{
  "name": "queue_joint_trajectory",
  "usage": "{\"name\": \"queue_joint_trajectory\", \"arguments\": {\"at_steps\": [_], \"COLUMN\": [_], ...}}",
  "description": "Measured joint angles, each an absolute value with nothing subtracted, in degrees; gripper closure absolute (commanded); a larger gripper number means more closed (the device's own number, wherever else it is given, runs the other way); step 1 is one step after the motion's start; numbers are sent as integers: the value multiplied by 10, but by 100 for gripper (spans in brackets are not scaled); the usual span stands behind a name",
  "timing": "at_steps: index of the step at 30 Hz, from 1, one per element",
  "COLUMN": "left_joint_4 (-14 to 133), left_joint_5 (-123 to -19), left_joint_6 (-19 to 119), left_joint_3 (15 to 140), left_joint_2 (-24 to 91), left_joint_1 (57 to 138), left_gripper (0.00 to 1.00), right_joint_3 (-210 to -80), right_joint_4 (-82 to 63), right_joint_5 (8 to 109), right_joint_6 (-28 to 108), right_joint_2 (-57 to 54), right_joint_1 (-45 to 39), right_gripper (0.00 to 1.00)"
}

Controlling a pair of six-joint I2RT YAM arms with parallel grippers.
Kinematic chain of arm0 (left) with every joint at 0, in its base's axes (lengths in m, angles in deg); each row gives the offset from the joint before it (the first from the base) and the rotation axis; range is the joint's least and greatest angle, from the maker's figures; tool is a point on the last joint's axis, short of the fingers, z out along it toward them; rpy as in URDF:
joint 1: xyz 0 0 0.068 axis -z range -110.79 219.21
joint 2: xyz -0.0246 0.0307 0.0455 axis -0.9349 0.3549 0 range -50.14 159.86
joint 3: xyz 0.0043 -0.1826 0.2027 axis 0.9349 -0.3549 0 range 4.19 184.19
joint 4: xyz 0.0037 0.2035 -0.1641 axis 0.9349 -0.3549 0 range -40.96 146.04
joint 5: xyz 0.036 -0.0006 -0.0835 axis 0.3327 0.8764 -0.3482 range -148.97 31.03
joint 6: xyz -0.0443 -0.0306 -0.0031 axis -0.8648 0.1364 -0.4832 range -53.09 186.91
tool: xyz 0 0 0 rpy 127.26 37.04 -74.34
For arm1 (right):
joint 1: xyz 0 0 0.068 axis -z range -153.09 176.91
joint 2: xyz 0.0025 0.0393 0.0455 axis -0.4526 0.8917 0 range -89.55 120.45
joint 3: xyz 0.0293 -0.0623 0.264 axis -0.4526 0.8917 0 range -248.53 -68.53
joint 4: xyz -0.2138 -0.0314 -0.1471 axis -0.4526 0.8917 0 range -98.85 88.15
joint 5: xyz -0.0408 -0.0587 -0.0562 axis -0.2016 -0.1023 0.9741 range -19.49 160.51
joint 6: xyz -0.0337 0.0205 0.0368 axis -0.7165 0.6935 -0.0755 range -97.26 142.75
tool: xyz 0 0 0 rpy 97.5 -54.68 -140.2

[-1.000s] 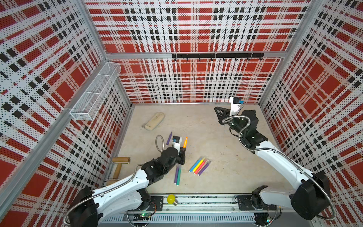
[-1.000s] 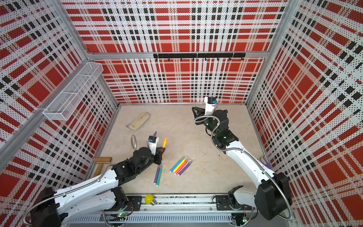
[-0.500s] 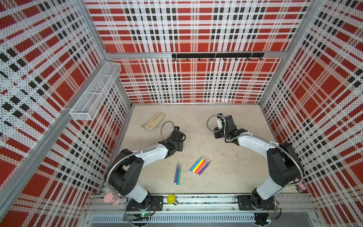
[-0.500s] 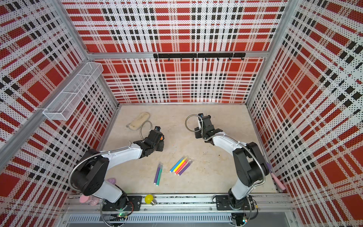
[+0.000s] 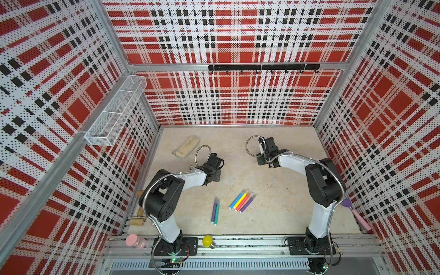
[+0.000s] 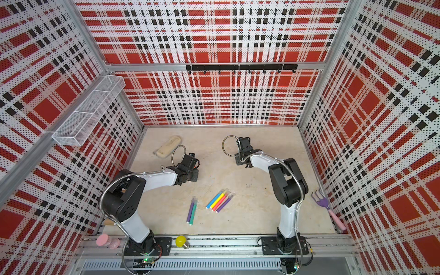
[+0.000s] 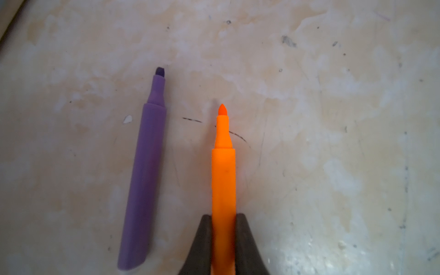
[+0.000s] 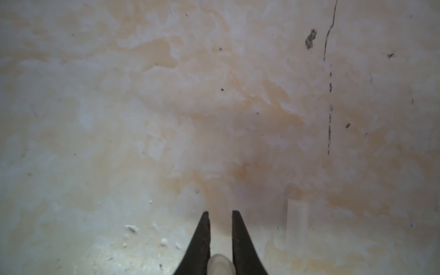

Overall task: Remove pen caps from pens
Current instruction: Place the pen cap at the top-center of the table.

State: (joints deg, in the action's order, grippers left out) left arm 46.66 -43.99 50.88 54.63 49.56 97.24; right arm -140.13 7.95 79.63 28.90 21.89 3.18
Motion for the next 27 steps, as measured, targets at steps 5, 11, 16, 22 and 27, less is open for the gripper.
{"name": "queue_joint_trajectory", "arguments": {"at_steps": [5, 11, 16, 22, 27], "left_joint_4": [467, 469, 470, 462, 439], "left_joint_5": [-442, -446, -443, -436, -411], "left_joint_6": [511, 515, 517, 521, 522], "left_joint_3": [547, 547, 547, 556, 571], "left_joint_2": [497, 498, 490, 434, 354], "left_joint_1": [970, 970, 976, 990, 1022], "left_gripper": [79, 63, 57, 54, 53], "right_joint_3": [-1401, -1401, -1401, -1400, -1393], "right_joint_4": [88, 88, 87, 86, 87], "right_joint_5": [803, 803, 802, 800, 794], "right_joint_6": [283, 281, 272, 268, 267], "right_joint_2": [233, 237, 234, 211, 161], "right_joint_1": [36, 38, 38, 38, 31], "right_gripper": [96, 76, 65, 61, 60]}}
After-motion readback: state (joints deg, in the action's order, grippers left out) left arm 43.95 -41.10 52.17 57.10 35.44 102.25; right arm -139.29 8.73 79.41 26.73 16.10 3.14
